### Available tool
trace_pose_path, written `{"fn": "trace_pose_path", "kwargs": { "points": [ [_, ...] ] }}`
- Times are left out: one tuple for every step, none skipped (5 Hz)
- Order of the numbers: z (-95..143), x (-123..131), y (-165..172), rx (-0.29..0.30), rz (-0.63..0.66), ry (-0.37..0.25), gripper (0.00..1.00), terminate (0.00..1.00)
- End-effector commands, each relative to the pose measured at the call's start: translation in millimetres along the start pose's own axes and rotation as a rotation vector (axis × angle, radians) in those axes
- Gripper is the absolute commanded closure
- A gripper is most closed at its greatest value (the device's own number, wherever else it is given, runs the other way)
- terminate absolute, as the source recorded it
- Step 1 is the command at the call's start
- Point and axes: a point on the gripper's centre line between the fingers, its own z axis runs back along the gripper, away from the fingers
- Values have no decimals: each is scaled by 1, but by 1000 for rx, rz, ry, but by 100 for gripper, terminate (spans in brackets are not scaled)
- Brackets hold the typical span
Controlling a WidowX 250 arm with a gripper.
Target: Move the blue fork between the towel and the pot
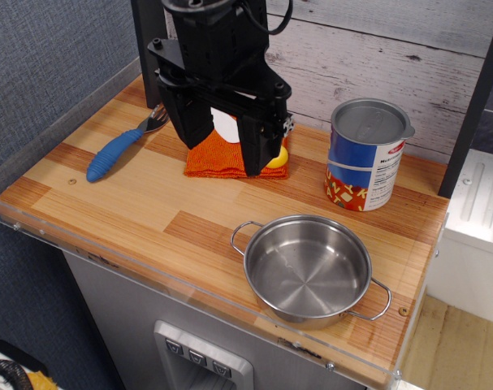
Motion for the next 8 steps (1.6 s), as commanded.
{"fn": "trace_pose_path", "kwargs": {
  "points": [
    [0, 0, 0, 0, 0, 0, 0, 0],
    [-6, 2, 23, 12, -22, 3, 0, 0],
    [-11, 8, 53, 50, -43, 10, 0, 0],
    [-27, 25, 97, 98, -86, 31, 0, 0],
    [-46, 36, 130, 144, -67, 49, 0, 0],
    [-59, 46, 160, 188, -51, 50, 0, 0],
    [-72, 49, 185, 207, -42, 52, 0, 0],
    [-87, 44, 204, 192, -22, 76, 0, 0]
  ]
}}
